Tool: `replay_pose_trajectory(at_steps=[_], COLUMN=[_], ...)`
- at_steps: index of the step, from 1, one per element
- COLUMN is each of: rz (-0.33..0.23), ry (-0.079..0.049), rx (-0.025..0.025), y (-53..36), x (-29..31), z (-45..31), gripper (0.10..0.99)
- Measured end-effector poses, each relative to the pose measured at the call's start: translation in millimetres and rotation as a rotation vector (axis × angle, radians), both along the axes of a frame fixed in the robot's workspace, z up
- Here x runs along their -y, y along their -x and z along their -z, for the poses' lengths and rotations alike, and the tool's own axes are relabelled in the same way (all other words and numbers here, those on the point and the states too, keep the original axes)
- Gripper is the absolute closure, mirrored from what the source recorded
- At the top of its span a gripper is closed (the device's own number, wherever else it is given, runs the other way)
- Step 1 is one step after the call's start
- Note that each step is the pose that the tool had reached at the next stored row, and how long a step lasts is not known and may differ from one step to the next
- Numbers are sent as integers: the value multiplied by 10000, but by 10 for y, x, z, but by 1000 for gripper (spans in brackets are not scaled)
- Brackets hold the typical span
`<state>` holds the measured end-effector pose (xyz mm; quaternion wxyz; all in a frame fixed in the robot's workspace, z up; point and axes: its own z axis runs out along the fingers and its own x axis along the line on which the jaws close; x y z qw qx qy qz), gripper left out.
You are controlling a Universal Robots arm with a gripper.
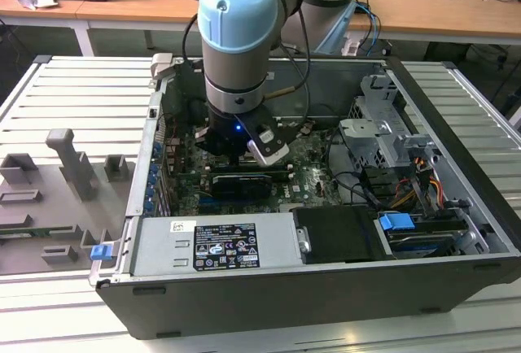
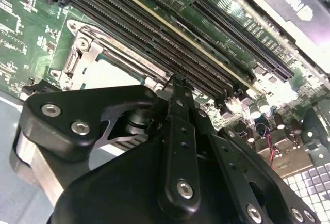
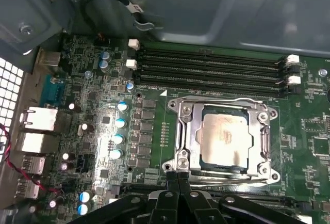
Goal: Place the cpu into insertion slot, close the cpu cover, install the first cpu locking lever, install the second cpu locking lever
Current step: 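Install the second cpu locking lever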
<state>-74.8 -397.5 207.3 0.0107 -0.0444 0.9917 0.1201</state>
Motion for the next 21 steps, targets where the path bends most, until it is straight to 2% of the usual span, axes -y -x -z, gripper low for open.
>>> replay_pose_trajectory(at_steps=[1, 6, 10, 14, 18, 21], rz=[0, 3, 2, 0, 2, 2], ry=[-20, -341, -433, -457, -459, -460], rx=[2, 16, 17, 19, 19, 20], y=[1, 32, 33, 37, 39, 39], x=[0, 0, 0, 0, 0, -1], z=[13, 72, 117, 121, -17, -48], gripper=[980, 980, 980, 980, 980, 980])
